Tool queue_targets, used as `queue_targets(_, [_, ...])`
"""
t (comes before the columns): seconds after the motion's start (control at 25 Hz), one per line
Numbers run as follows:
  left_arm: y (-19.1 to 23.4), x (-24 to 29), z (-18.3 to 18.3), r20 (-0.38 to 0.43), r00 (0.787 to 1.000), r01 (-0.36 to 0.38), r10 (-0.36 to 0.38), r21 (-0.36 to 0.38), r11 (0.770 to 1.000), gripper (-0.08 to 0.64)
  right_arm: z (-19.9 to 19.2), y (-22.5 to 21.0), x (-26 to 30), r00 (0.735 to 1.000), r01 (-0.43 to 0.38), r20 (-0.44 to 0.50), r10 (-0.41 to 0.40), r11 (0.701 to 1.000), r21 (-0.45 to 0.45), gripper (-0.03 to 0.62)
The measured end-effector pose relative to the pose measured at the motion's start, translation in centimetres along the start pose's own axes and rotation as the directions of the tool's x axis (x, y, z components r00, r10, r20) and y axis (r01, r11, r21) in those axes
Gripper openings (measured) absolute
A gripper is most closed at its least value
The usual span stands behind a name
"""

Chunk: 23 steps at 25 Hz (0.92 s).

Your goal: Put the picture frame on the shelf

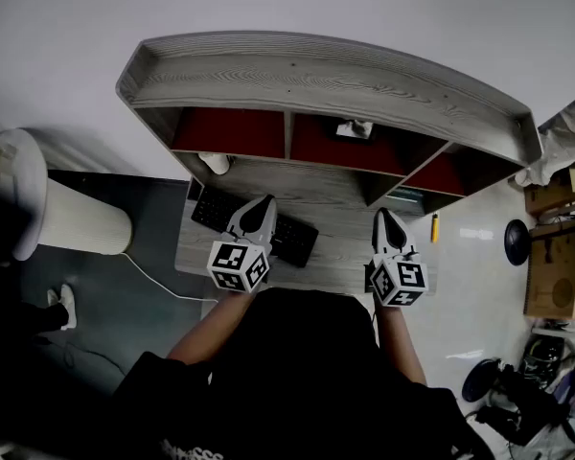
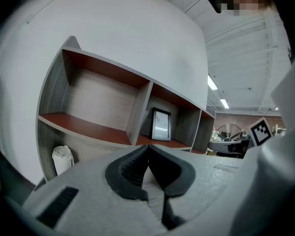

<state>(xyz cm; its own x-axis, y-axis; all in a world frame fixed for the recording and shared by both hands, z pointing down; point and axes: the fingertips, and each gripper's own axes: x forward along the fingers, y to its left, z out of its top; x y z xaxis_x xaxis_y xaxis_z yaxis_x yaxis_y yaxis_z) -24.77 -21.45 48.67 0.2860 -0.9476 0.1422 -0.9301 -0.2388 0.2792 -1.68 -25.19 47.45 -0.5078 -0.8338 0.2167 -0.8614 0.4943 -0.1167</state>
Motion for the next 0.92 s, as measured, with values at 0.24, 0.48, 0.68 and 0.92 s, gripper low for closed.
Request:
queue_targets(0.24, [0.15,0.3,0.58,0.009,1.0,0.013,-0.013,0.013,1.0,0.017,-0.16,0.28,0.01,1.0,0.004,-0.015,-0.005,0.998,-0.069,0.012])
queue_targets(0.48, [0.01,0.62,0.92,0.01,1.0,0.029,-0.029,0.031,0.999,0.017,-0.27,0.28,-0.09,1.0,0.004,-0.019,-0.005,0.997,-0.073,0.012])
queue_targets(0.68, [-0.09,0.9,0.86,0.015,0.999,0.038,-0.039,0.03,0.999,0.017,-0.26,0.23,0.0,1.0,0.007,-0.017,-0.009,0.997,-0.073,0.012])
queue_targets(0.92, [0.3,0.92,0.99,0.016,0.999,0.037,-0.038,0.019,0.999,0.017,-0.01,0.29,0.32,1.0,0.008,-0.011,-0.009,0.997,-0.077,0.012])
